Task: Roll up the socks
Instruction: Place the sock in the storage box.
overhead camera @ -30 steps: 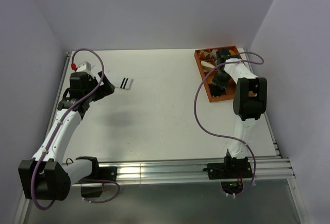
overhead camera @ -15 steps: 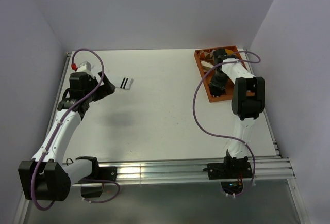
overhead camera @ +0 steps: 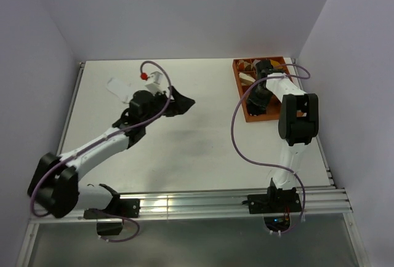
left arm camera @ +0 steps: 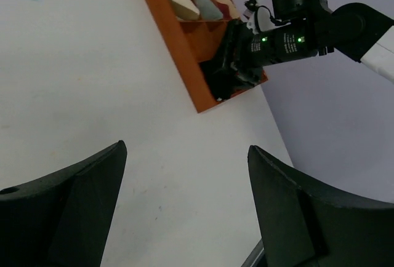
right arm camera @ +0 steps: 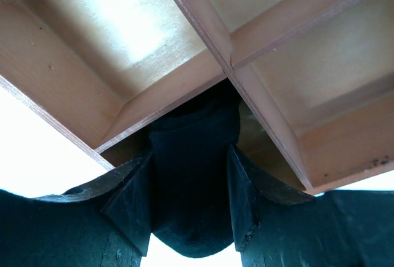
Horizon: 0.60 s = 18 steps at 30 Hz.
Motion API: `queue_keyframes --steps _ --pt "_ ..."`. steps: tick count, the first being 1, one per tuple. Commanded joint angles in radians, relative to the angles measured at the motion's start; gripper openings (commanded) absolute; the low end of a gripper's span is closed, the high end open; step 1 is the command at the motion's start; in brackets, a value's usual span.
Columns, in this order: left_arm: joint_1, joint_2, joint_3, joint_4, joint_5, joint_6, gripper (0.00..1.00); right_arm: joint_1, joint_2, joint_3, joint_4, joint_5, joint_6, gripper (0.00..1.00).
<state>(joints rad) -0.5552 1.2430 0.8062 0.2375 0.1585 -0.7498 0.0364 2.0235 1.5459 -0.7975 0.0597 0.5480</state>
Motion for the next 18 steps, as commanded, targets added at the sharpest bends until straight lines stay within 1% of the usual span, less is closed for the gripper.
queue_keyframes --steps 1,2,4,5,6,7,8,9,10,14,15,17,18 --pt "-0.089 0.173 0.077 0.389 -0.048 -0.077 0.84 0.005 -0.04 -0.033 0.04 -0.09 -0.003 0.52" --pt "-0.109 0.265 0.103 0.451 -0.051 -0.066 0.82 0.005 -0.042 -0.036 0.041 -0.093 -0.005 0.52" --pt "-0.167 0.355 0.194 0.488 -0.053 -0.037 0.81 0.007 -0.042 -0.041 0.046 -0.093 -0.003 0.53" --pt "-0.182 0.436 0.241 0.531 -0.057 -0.023 0.79 0.003 -0.042 -0.044 0.047 -0.093 -0.002 0.53" --pt "-0.21 0.475 0.261 0.554 -0.065 -0.022 0.77 0.003 -0.04 -0.044 0.049 -0.093 -0.003 0.53" --pt "-0.222 0.552 0.281 0.575 -0.06 -0.022 0.75 0.003 -0.039 -0.044 0.049 -0.093 -0.005 0.53" --pt "-0.23 0.591 0.303 0.597 -0.051 -0.025 0.69 0.003 -0.037 -0.044 0.047 -0.089 -0.005 0.53" --pt "-0.242 0.63 0.351 0.618 -0.037 -0.037 0.66 0.003 -0.037 -0.046 0.047 -0.081 -0.006 0.53" --pt "-0.245 0.7 0.376 0.628 -0.031 -0.043 0.65 0.003 -0.037 -0.047 0.05 -0.083 -0.008 0.53" --pt "-0.258 0.829 0.499 0.66 -0.001 -0.049 0.45 0.002 -0.035 -0.046 0.047 -0.089 -0.011 0.53" --pt "-0.261 0.848 0.516 0.661 0.004 -0.046 0.43 0.002 -0.037 -0.044 0.049 -0.09 -0.013 0.53" --pt "-0.265 0.895 0.556 0.681 0.016 -0.033 0.36 0.0 -0.04 -0.044 0.05 -0.093 -0.011 0.53" --pt "-0.272 0.909 0.567 0.686 0.018 -0.028 0.36 0.0 -0.042 -0.047 0.053 -0.098 -0.011 0.53"
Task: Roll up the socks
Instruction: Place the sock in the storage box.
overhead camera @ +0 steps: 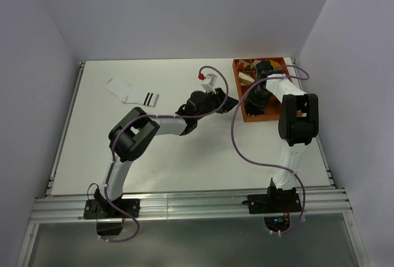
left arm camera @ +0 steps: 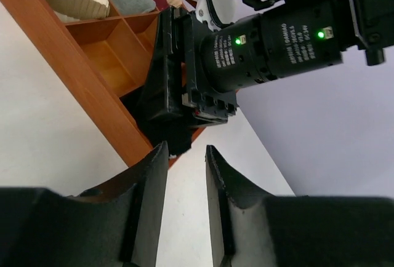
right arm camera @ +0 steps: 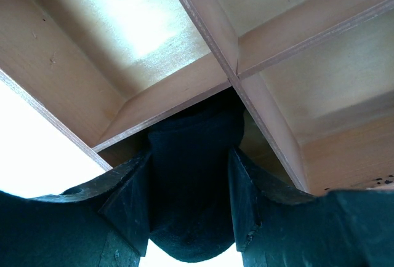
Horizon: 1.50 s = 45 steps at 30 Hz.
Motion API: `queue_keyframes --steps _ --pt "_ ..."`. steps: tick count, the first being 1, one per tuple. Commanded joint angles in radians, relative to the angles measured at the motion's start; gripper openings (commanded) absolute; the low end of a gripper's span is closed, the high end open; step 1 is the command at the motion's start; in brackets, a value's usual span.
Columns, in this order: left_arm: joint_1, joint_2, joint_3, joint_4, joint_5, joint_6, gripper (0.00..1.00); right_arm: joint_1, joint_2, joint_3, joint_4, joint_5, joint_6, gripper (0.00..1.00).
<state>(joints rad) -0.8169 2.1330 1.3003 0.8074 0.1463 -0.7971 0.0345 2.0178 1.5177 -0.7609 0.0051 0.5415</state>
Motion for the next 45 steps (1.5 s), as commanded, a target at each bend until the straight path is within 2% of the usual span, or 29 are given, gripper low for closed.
queue_keyframes --steps 1,10,22,38,42,45 --pt "-0.014 0.05 0.085 0.119 0.039 0.022 0.35 0.002 -0.034 -0.014 0.014 -0.048 -0.005 0.53" --pt "-0.057 0.202 0.208 0.087 0.064 0.061 0.32 0.004 -0.024 -0.03 0.029 -0.059 -0.003 0.53" --pt "-0.099 0.289 0.3 0.003 -0.023 0.148 0.32 0.004 -0.021 -0.044 0.046 -0.068 0.002 0.53" --pt "-0.102 0.258 0.278 0.039 -0.111 0.196 0.33 0.004 -0.022 -0.053 0.052 -0.067 -0.005 0.53" --pt "-0.102 0.3 0.335 -0.03 -0.116 0.2 0.34 0.004 -0.024 -0.056 0.057 -0.077 -0.005 0.53" --pt "-0.102 0.343 0.407 -0.146 -0.1 0.185 0.34 0.004 -0.024 -0.056 0.052 -0.08 -0.006 0.53"
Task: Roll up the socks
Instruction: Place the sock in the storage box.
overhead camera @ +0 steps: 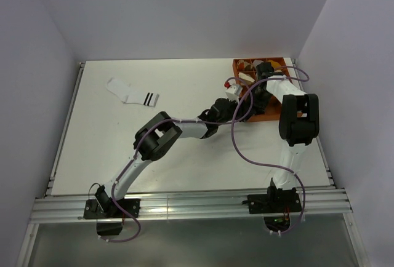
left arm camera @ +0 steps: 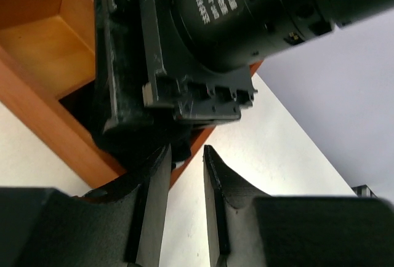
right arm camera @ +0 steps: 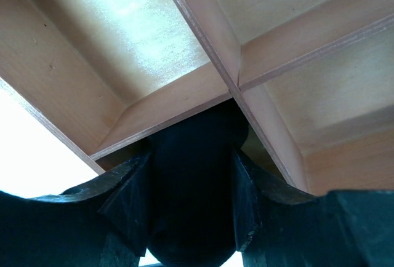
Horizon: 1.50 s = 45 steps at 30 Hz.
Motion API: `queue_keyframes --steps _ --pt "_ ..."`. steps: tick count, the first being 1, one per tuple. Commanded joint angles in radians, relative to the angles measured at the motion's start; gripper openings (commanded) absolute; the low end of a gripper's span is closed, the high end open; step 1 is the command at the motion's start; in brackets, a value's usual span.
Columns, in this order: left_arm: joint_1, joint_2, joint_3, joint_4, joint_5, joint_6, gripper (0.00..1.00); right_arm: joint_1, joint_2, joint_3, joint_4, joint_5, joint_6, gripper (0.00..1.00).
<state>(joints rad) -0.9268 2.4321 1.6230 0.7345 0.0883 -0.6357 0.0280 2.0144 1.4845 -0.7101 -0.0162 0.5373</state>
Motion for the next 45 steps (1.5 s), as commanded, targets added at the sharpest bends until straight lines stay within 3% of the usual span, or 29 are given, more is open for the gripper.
queue_keyframes --steps 1,8,15,23,28,40,45 --pt "0.008 0.048 0.087 -0.105 -0.039 0.01 0.33 0.012 -0.023 -0.021 0.0 -0.056 -0.007 0.53" --pt "0.008 0.019 -0.011 -0.219 -0.056 -0.053 0.31 0.01 -0.034 -0.007 -0.012 -0.057 -0.01 0.53" --pt "0.014 0.002 -0.028 -0.345 -0.055 -0.108 0.22 0.009 -0.06 0.039 -0.054 -0.047 -0.019 0.55" --pt "0.036 0.008 -0.023 -0.366 -0.039 -0.14 0.18 0.009 -0.1 0.073 -0.091 -0.028 -0.022 0.64" --pt "0.039 0.004 -0.032 -0.351 -0.027 -0.147 0.17 0.007 -0.126 0.089 -0.097 -0.025 -0.017 0.64" --pt "0.037 -0.019 -0.077 -0.258 0.004 -0.148 0.2 0.007 -0.129 0.047 -0.086 -0.039 -0.023 0.46" --pt "0.037 -0.018 -0.069 -0.251 0.01 -0.148 0.2 0.015 -0.108 0.01 -0.091 -0.025 -0.04 0.45"
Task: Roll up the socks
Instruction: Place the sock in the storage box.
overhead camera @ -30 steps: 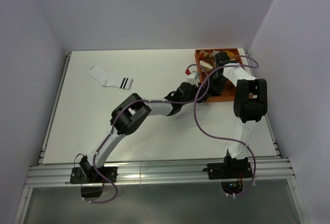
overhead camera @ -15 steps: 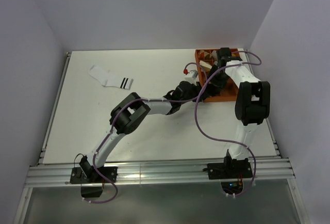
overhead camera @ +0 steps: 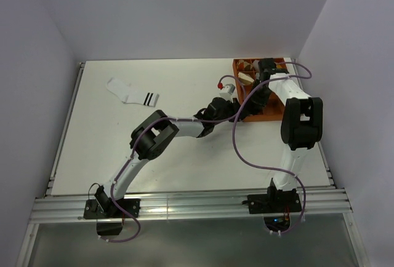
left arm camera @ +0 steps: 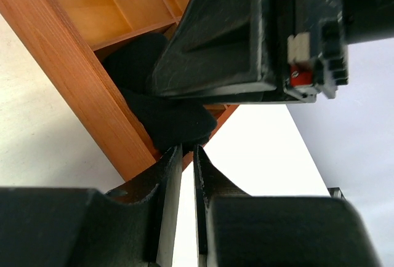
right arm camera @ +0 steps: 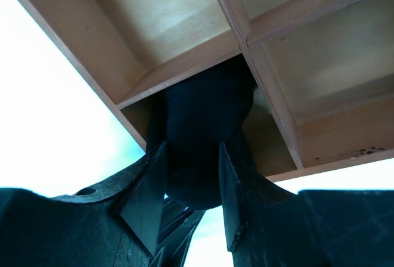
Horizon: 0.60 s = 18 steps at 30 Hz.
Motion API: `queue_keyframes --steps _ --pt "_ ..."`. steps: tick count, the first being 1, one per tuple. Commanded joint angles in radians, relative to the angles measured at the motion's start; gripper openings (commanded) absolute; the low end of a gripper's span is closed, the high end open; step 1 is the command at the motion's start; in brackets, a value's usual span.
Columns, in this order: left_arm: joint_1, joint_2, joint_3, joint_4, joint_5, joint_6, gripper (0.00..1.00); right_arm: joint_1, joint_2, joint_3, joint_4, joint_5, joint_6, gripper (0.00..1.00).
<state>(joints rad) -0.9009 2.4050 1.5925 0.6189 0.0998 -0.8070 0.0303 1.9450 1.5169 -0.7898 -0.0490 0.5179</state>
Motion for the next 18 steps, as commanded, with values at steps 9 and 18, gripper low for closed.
queue_keyframes --steps 9,18 --pt "0.013 0.0 -0.061 -0.091 0.009 0.022 0.22 0.037 0.038 -0.072 -0.022 0.029 -0.068 0.46" --pt "0.023 -0.187 -0.252 0.079 -0.035 -0.006 0.39 0.04 0.088 -0.092 -0.011 0.047 -0.088 0.47"
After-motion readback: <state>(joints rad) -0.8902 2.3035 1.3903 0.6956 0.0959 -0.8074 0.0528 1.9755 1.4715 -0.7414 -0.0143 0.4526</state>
